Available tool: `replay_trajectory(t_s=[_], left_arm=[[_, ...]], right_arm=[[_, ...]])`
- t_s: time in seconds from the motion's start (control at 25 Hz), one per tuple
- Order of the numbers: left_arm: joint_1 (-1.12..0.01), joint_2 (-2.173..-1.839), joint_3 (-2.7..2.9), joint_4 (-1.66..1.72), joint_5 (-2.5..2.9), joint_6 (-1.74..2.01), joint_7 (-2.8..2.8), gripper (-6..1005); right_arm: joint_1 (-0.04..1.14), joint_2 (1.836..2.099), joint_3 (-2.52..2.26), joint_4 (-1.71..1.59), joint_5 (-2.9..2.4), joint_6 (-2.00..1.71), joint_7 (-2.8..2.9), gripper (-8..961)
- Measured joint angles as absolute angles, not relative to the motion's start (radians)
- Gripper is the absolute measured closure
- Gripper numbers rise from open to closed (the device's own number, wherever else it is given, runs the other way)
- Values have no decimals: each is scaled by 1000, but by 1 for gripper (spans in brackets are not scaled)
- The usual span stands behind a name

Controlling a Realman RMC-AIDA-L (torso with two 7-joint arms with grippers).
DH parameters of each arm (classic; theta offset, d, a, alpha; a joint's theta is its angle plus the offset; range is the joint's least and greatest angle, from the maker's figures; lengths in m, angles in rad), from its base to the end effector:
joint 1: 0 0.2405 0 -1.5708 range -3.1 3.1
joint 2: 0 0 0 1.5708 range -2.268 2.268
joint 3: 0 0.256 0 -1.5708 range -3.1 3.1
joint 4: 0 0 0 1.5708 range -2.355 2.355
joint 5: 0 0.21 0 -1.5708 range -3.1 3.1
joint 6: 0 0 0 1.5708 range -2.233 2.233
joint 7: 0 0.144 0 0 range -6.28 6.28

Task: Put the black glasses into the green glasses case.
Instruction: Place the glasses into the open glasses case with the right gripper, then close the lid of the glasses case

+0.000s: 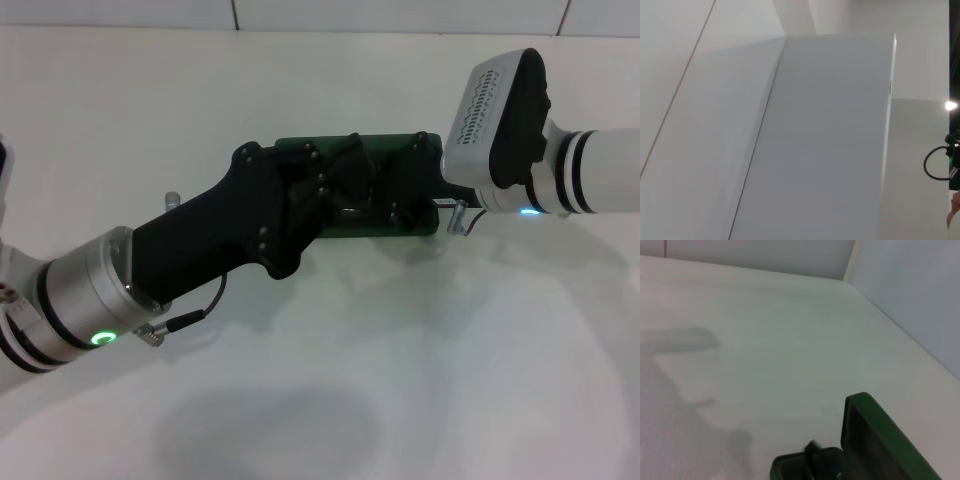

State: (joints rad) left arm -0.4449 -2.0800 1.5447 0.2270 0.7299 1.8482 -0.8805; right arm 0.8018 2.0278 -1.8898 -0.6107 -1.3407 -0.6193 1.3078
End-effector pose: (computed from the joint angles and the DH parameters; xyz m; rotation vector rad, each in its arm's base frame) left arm -0.2146 0.2589 -0.0314 -2.3918 -0.3626 -1.6795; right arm 0.1566 0.4027 -0.1125 -2.7123 -0.0107 0.1634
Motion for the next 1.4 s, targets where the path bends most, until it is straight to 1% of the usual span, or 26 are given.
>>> replay_trajectory(t_s=[0.2, 0.56, 0.92, 1.04, 1.16, 1.28, 1.4], left_arm=[[-445, -2081, 1545, 227, 730, 1848, -881, 918], [-445, -2080, 1545, 227, 730, 1848, -881, 918], [-445, -2079, 1545, 227, 730, 1848, -886, 918], [-445, -2078, 1544, 227, 731, 1849, -890, 918], [-446, -2070, 1543, 227, 733, 1849, -900, 918], [-442, -2057, 1531, 227, 732, 1848, -906, 917], [-437, -2048, 1515, 227, 734, 1846, -919, 917]], right_arm=[[785, 2028, -1890, -628, -1337, -616, 1306, 870], [715, 2028, -1890, -703, -1338, -614, 1307, 664], [645, 2028, -1890, -781, -1333, -595, 1309, 668], [576, 2028, -1884, -858, -1330, -626, 1309, 670], [493, 2028, -1862, -942, -1284, -688, 1309, 672], [419, 2026, -1801, -978, -1194, -799, 1309, 673], [345, 2024, -1673, -946, -1082, -982, 1303, 674]])
